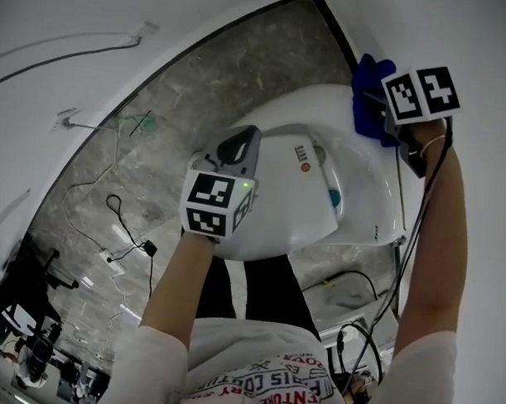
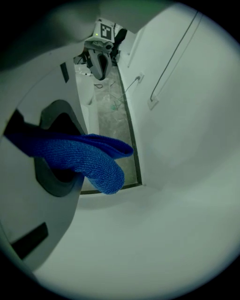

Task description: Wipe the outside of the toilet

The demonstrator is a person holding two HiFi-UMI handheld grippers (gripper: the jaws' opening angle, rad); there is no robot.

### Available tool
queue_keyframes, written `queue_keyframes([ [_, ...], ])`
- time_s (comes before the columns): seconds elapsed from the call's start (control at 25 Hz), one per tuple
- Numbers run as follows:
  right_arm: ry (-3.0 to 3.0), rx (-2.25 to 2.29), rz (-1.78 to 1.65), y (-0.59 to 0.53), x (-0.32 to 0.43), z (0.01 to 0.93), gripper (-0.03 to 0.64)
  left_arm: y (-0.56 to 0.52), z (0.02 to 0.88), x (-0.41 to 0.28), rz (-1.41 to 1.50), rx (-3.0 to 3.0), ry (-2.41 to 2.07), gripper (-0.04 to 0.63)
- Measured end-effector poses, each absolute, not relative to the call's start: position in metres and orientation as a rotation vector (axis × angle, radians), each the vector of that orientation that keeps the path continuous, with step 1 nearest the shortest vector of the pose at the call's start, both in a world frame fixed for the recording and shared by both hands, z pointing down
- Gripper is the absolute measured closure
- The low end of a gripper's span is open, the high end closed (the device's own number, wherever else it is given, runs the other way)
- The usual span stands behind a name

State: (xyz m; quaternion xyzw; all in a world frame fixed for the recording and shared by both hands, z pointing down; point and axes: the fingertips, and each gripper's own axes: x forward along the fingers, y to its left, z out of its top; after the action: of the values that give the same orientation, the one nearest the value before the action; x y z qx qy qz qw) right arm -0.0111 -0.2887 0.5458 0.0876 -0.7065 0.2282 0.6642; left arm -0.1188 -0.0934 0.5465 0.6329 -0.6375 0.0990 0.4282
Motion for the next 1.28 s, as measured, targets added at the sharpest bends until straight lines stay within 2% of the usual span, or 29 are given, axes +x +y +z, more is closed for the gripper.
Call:
queue_keyframes([
  [0.48, -1.352, -0.05, 0.216, -0.264, -0.051, 0.6, 0.545, -0.066, 0.572, -0.164, 0.21, 1.499, -1.624, 0.588],
  [1.28, -1.165, -0.304, -0.06, -0.158, -0.121, 0.724, 0.545, 0.078, 0.641, -0.233, 0.154, 1.214, -1.727, 0.588],
])
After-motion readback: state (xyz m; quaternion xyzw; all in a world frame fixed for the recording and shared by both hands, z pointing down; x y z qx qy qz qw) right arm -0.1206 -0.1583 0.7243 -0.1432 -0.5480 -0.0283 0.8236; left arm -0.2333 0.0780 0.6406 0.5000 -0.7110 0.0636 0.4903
